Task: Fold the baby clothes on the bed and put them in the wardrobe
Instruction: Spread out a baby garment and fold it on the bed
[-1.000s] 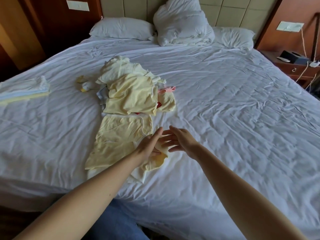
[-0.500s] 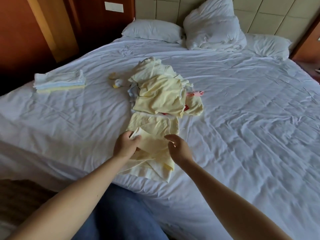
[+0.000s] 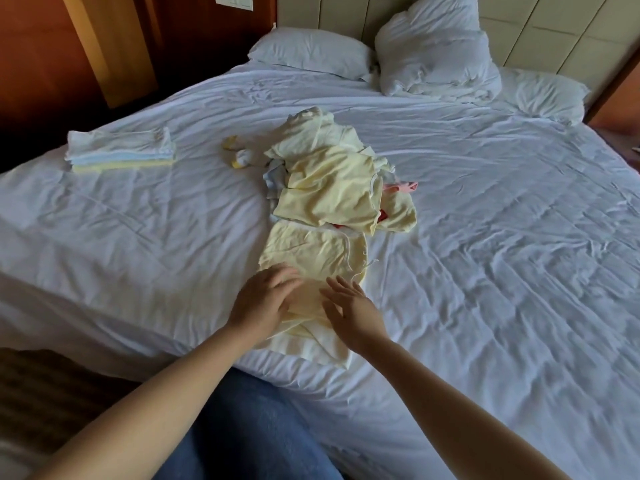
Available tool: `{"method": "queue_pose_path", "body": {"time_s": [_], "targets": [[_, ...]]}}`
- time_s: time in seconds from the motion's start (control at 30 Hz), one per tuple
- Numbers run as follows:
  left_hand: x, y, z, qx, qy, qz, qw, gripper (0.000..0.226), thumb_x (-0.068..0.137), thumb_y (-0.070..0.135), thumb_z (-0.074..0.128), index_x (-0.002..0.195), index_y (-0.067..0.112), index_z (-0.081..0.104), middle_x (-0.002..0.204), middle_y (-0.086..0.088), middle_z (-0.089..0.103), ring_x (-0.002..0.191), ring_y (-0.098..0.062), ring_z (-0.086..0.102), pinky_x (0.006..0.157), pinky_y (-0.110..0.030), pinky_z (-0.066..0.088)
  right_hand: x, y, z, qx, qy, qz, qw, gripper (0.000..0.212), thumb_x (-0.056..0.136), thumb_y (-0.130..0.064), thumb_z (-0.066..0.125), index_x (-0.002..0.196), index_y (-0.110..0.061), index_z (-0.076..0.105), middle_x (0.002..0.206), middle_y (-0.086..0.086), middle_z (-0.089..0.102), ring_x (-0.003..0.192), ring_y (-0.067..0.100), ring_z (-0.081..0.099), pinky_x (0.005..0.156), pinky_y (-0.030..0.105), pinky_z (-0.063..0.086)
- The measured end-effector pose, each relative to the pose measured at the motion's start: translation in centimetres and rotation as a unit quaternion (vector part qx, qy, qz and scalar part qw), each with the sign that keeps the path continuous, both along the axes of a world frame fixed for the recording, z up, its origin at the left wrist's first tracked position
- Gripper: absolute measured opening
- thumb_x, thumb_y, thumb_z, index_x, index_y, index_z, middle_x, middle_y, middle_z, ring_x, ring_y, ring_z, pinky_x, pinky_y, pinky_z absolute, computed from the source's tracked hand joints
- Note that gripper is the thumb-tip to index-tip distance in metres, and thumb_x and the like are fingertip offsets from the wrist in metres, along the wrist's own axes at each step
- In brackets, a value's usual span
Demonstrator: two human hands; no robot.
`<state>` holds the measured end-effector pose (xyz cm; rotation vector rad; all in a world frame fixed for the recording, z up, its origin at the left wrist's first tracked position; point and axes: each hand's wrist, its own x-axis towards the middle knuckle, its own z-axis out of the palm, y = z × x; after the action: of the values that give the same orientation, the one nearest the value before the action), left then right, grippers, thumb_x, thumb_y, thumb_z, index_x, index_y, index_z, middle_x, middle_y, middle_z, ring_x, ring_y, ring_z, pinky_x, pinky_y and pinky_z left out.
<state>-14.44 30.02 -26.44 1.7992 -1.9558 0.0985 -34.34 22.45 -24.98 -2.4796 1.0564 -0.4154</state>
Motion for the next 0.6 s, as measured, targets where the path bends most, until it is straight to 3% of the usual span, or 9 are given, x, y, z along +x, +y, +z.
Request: {"method": "queue_pose_path", "body": {"time_s": [0.1, 0.2, 0.3, 0.47, 0.6], "targets": [[0.1, 0.0, -1.1, 0.065, -0.027, -0.018, 0.997, 0.043, 0.094, 0.02, 0.052, 0.138, 0.017, 0.054, 0.15, -0.002, 0.044, 0.141, -0.024, 0.036, 0.109, -0.037, 0.035, 0.5, 0.1, -0.7, 0.012, 0.037, -0.024, 0.999, 0.045, 0.102, -0.034, 0.04, 0.147, -0.027, 0.04, 0.159, -0.005, 0.026, 0.148, 0.01, 0.014, 0.119, 0.026, 0.014], [0.6, 0.5, -2.3, 0.162, -0.028, 0.01, 0.986, 0.07, 0.094, 0.056, 0.003, 0.155, 0.024, 0.019, 0.163, 0.001, 0.006, 0.15, -0.016, 0.001, 0.122, -0.034, 0.005, -0.1, 0.4, -2.3, -0.017, 0.13, -0.005, 0.991, 0.057, 0.102, -0.048, 0.023, 0.155, -0.03, 0.011, 0.163, -0.003, -0.002, 0.149, 0.01, -0.011, 0.117, 0.024, -0.01], [1.0, 0.7, -3.3, 0.174, -0.032, 0.021, 0.984, 0.078, 0.085, 0.066, -0.021, 0.152, 0.03, -0.003, 0.161, 0.004, -0.011, 0.149, -0.014, -0.013, 0.12, -0.031, -0.008, -0.5, 0.8, -3.2, -0.054, 0.147, 0.008, 0.988, 0.067, 0.093, -0.057, 0.002, 0.155, -0.03, -0.002, 0.161, -0.002, -0.014, 0.145, 0.01, -0.022, 0.112, 0.021, -0.025], [1.3, 0.6, -3.1, 0.206, -0.024, 0.011, 0.978, 0.082, 0.08, 0.068, -0.026, 0.151, 0.029, -0.013, 0.158, 0.005, -0.022, 0.147, -0.013, -0.022, 0.117, -0.028, -0.018, -0.5, 0.7, -3.6, -0.063, 0.152, 0.007, 0.986, 0.064, 0.095, -0.056, 0.003, 0.153, -0.031, -0.007, 0.159, -0.004, -0.017, 0.145, 0.011, -0.023, 0.114, 0.025, -0.022], [1.9, 0.9, -1.9, 0.234, -0.04, -0.019, 0.971, 0.075, 0.082, 0.068, -0.015, 0.148, 0.033, -0.019, 0.153, 0.008, -0.033, 0.142, -0.011, -0.032, 0.112, -0.023, -0.026, -1.0, 0.7, -3.0, -0.054, 0.162, 0.042, 0.984, 0.06, 0.1, -0.052, 0.009, 0.153, -0.032, -0.012, 0.157, -0.007, -0.022, 0.144, 0.009, -0.027, 0.118, 0.031, -0.019]]}}
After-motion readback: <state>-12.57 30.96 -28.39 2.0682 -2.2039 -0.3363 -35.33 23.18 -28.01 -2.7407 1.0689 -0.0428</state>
